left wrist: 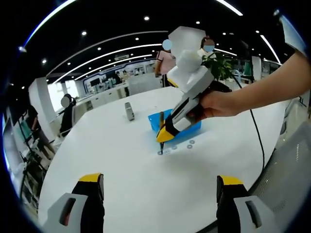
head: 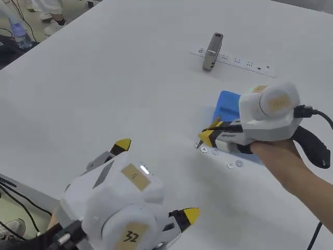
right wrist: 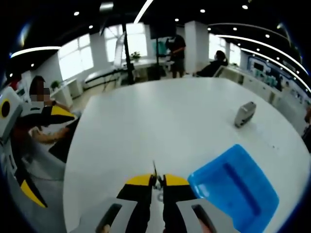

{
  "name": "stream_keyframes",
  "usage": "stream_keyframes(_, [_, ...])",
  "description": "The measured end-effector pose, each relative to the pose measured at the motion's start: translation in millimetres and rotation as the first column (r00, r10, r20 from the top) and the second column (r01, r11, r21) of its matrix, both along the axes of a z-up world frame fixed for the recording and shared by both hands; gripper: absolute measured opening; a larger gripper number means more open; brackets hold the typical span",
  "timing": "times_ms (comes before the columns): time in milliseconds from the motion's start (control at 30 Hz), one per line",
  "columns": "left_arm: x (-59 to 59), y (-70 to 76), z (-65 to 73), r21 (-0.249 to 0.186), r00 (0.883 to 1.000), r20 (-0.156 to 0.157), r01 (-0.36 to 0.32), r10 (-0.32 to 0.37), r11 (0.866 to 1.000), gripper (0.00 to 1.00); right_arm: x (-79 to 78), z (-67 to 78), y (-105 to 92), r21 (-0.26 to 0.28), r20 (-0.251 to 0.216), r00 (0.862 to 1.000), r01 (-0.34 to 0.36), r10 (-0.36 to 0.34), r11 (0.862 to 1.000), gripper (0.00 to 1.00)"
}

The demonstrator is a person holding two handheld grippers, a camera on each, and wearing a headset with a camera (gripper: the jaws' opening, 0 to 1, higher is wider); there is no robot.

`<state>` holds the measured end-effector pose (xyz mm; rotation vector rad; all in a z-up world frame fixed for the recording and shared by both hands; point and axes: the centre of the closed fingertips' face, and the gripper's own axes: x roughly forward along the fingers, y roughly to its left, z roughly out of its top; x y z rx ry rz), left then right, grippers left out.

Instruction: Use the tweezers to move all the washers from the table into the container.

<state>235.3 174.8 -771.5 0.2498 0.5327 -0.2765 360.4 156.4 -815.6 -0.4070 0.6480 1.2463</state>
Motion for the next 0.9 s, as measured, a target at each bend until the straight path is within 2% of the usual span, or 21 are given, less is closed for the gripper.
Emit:
stream_keyframes(233, [-0.2,0.8,-0.6,0.027,1.0,0.003,0.005,-0.005,1.0,0.98,2.1,0.8,1.9,0.001,0.005,1.0,-0.016,0.016,1.0,0.04])
stream_keyframes(433, [-0.6,0.8,-3.5,0.042,1.0,-0.007,0.008,-0.008,0.999,0.97,1.1,-2.3,2.9,-0.005,0.001,1.0,-0.026,0.026,1.0,0.04])
stream_keyframes(567, [-0.6,1.7,-3.3,0.049,1.0,-0.005,0.005,-0.005,0.999,0.97,-2.2,-3.4,2.6,-0.025,0.039,0.998,-0.043,0.044,0.999,0.03])
stream_keyframes(633, [-0.9,1.7,-3.7,0.05,1.0,-0.008,0.006,-0.006,0.999,0.96,-1.0,-3.2,0.0,-0.019,0.054,0.998,-0.036,0.037,0.999,0.02])
stream_keyframes(667, [-1.0,1.4,-3.8,0.051,1.0,-0.008,0.008,-0.007,0.999,0.96,0.9,-3.3,-0.8,-0.015,0.051,0.998,-0.026,0.026,1.0,0.02])
stream_keyframes(733, [-1.1,0.8,-3.2,0.057,1.0,-0.003,0.012,-0.012,0.998,0.96,2.1,-3.0,-2.1,-0.009,0.016,1.0,0.002,-0.002,1.0,0.02])
stream_keyframes(833, [-1.8,0.1,-4.4,0.059,1.0,-0.011,0.016,-0.015,0.998,0.97,4.5,-2.3,-1.8,-0.02,0.009,1.0,0.01,-0.009,1.0,0.02])
stream_keyframes(900, [-2.1,-0.2,-5.1,0.061,1.0,-0.014,0.018,-0.017,0.998,0.98,4.5,-1.9,-0.1,-0.037,0.027,1.0,0.005,-0.004,0.999,0.02])
